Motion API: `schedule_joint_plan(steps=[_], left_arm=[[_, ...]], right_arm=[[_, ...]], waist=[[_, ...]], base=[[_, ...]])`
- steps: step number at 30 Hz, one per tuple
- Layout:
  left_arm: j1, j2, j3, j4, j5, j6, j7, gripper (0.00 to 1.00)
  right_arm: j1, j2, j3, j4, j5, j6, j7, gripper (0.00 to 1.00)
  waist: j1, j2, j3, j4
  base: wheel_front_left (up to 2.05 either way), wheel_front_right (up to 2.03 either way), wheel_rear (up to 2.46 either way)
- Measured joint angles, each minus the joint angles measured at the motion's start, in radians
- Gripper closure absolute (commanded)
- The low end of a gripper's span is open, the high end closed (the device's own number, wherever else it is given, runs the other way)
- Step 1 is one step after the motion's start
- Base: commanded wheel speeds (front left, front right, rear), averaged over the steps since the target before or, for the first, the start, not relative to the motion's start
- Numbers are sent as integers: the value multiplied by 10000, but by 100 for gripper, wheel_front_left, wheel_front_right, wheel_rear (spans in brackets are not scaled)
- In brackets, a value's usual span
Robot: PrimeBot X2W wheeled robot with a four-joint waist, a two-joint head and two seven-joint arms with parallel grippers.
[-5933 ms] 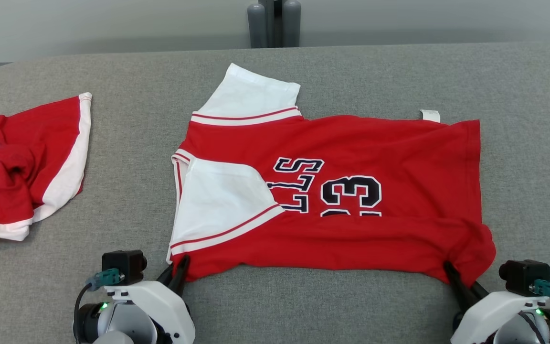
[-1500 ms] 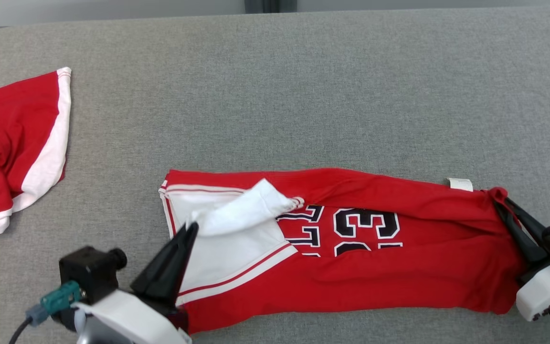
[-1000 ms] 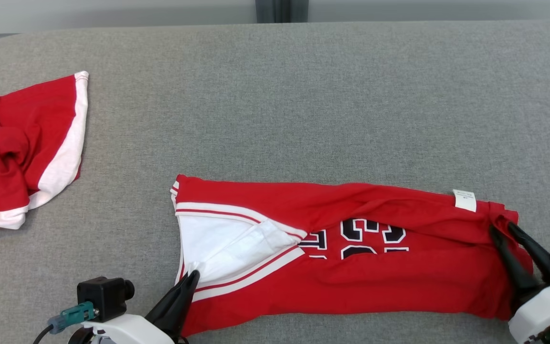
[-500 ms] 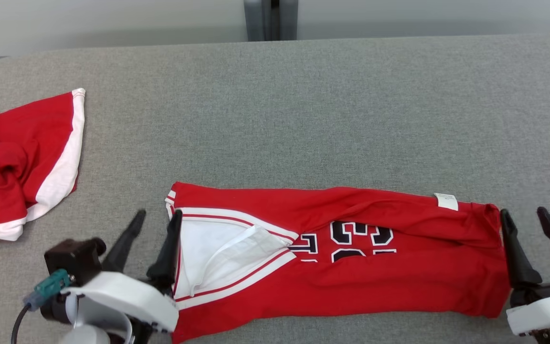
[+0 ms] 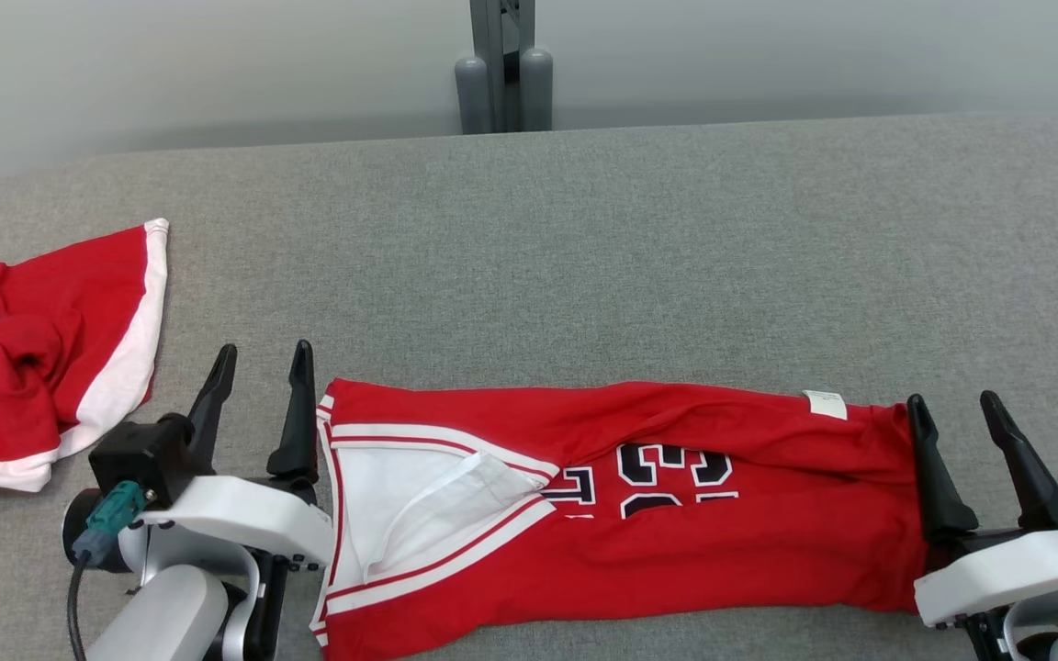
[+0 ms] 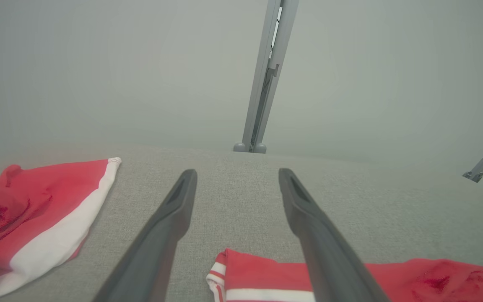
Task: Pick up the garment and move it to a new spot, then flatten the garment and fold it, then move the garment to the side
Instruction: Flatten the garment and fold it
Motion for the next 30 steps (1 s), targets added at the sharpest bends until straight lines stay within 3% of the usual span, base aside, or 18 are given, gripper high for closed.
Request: schedule_joint_plan(steps=[9, 19, 30], left_arm=[[709, -336, 128, 604, 1022, 117, -44, 0], [1042, -673, 600, 782, 1501, -238, -61, 0], [822, -721, 476, 1093, 2059, -577, -61, 0]], right_arm=[[499, 2, 121, 414, -320, 0, 42, 0], [906, 105, 54, 514, -449, 2, 190, 0], [-37, 127, -800, 2673, -261, 2, -44, 0]], waist=[[0, 0, -344, 28], [0, 0, -548, 278], [-1, 0, -310, 510]], base=[[0, 0, 0], [0, 0, 0], [0, 0, 0]])
